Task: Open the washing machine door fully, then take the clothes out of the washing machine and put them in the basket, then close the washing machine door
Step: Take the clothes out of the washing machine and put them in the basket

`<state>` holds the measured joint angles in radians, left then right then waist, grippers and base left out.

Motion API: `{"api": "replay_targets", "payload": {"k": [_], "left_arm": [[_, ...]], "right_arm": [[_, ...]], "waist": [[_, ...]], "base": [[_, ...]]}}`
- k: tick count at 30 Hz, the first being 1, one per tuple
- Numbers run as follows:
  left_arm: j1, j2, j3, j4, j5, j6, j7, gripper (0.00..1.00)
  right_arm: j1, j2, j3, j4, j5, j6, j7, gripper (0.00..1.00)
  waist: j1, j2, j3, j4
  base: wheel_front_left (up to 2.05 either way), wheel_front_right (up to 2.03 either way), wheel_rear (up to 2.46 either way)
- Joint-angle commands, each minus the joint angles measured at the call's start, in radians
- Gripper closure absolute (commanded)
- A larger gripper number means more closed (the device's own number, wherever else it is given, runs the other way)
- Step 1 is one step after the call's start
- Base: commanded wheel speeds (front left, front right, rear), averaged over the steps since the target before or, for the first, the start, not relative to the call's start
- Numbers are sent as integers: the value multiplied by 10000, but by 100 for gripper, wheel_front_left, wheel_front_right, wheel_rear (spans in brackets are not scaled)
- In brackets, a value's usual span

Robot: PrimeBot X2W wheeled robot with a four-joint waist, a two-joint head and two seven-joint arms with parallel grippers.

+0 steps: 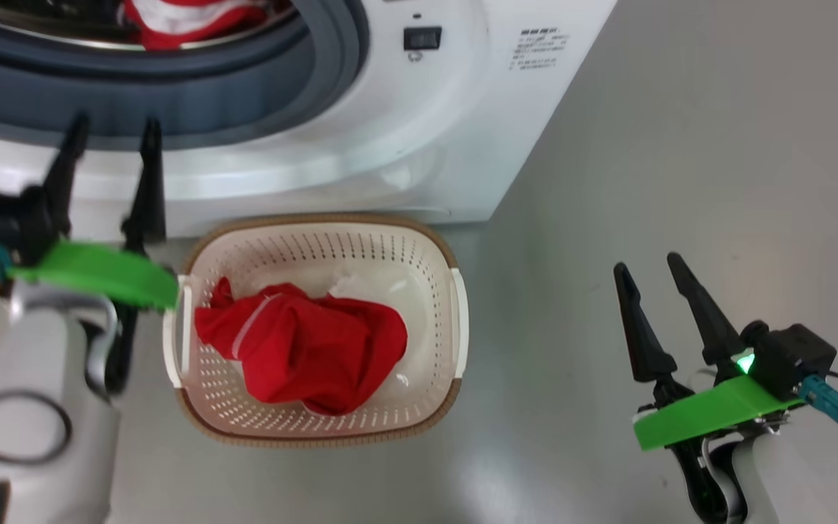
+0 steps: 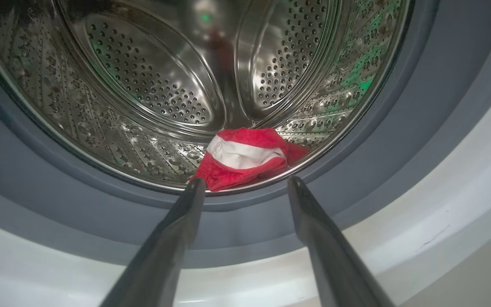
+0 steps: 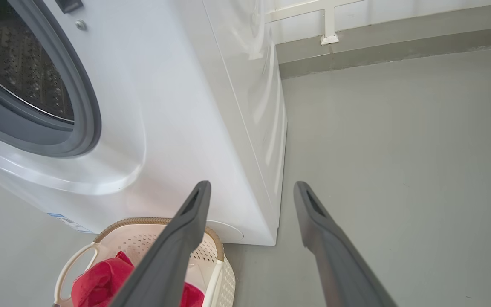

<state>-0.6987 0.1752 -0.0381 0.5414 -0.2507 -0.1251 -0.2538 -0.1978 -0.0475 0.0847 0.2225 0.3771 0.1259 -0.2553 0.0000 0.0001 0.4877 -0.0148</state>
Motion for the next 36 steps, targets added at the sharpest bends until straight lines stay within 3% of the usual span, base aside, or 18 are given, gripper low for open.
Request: {"api": "replay_targets", "payload": {"k": [1,21,34,35,36], "left_arm": [[-446,486,148,73,-110,-55,-80,0],[-4500,990,-971,3651,-195,-55,-80,0],[-5679,1310,-1187,5229,-296,-51,-80,0],[-5696,1325,-1227,5253,-342,-52,-80,4],[-5707,1336,-1271,5272,-391,-52,-80,39]], "right_arm": [[-136,-27,260,-267,140,48,-65,0],[-800,-27,449,-575,431,48,-65,0],[-945,-27,638,-719,580,48,-65,0],[-939,-27,642,-721,583,48,-65,0],[-935,-27,646,-722,586,48,-65,0]], "waist": [[0,-1,430,-121],[0,-1,1638,-612],[0,-1,1937,-966],[0,-1,1935,-978],[0,-1,1934,-987]], "base": [[0,0,0],[0,0,0],[0,0,0],[0,0,0],[0,0,0]]}}
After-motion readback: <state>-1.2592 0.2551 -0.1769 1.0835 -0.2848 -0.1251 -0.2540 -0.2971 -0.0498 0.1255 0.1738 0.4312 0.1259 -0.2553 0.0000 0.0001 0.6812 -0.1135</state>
